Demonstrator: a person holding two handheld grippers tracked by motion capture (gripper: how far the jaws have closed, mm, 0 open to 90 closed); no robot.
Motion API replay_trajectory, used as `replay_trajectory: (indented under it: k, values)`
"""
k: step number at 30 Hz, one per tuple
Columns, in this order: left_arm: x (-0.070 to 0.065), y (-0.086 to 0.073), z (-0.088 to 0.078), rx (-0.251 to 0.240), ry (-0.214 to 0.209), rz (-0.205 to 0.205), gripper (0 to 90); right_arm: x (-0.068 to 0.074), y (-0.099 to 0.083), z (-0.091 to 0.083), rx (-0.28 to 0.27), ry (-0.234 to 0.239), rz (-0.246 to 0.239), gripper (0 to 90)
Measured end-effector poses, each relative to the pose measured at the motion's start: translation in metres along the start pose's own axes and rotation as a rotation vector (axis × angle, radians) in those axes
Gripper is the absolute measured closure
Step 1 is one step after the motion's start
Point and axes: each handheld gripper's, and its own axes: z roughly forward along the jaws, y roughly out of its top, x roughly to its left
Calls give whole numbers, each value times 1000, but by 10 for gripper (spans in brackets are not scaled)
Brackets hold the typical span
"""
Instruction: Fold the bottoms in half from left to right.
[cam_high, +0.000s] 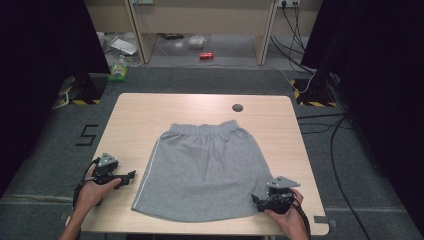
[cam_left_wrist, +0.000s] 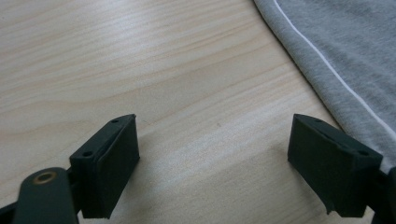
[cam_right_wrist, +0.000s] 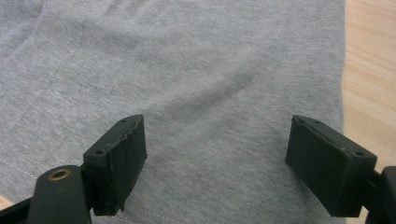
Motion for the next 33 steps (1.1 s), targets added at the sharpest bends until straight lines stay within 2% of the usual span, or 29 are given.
replay_trajectory:
  k: [14,19,25,33]
  values:
    - [1,3,0,23,-5,1,159,2,1,0,-8,11,1,205]
    - [2,7,1,27,1,-2,193,3,2,0,-18,14,0,204]
    - [1,14,2,21,4,-5,202,3,3,0,-25,20,0,205]
    - [0,34,8,-5,-22,-23,208,8,7,2,-29,35,-8,205]
